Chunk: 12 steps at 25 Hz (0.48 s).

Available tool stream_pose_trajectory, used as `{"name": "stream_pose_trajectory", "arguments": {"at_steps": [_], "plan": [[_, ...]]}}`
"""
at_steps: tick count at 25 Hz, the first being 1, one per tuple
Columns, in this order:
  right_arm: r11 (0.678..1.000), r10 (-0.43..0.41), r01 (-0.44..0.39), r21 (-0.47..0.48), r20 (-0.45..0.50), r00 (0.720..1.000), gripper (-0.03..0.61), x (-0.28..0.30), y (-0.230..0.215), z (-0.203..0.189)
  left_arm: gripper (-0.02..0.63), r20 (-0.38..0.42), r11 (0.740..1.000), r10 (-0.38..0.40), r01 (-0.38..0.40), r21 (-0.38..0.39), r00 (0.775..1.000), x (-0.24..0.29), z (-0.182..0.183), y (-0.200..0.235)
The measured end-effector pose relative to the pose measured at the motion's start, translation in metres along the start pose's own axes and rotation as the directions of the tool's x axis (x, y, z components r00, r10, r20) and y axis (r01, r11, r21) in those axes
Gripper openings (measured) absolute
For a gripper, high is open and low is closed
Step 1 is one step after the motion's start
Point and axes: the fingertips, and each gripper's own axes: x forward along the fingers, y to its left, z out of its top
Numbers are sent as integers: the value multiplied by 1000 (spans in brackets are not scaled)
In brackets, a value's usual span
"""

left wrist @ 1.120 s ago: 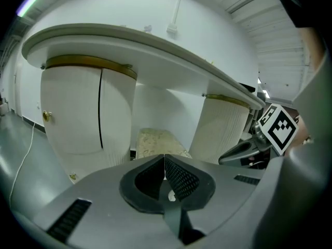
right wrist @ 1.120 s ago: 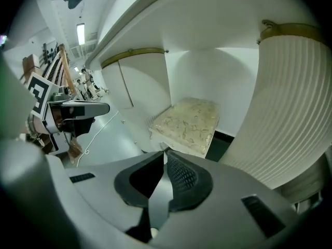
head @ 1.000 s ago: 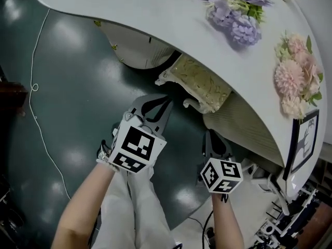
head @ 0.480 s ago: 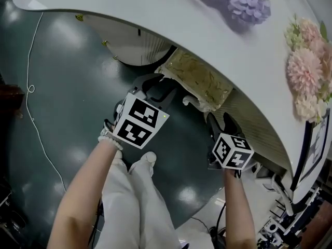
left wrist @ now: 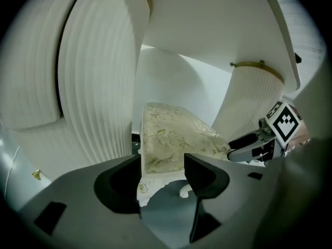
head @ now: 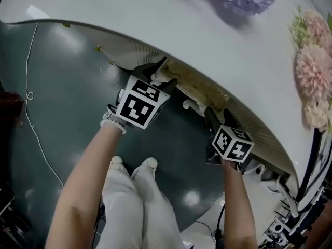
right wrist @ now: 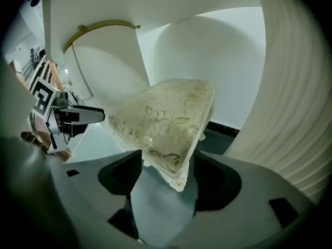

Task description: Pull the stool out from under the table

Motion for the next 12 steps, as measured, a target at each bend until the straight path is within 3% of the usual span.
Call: {"name": "stream_pose_trajectory", "arguments": {"at_steps": [4,12], "plan": [[1000,18,-18,14,-11,1000,299,10,0,-2,265,-27,1000,10,-10,-2,1000,15,-5,8],[1000,30,-30,-5,-30,999,299,19,2,-2,255,-64,998,-53,50,-48,997,28,-9,7]]}}
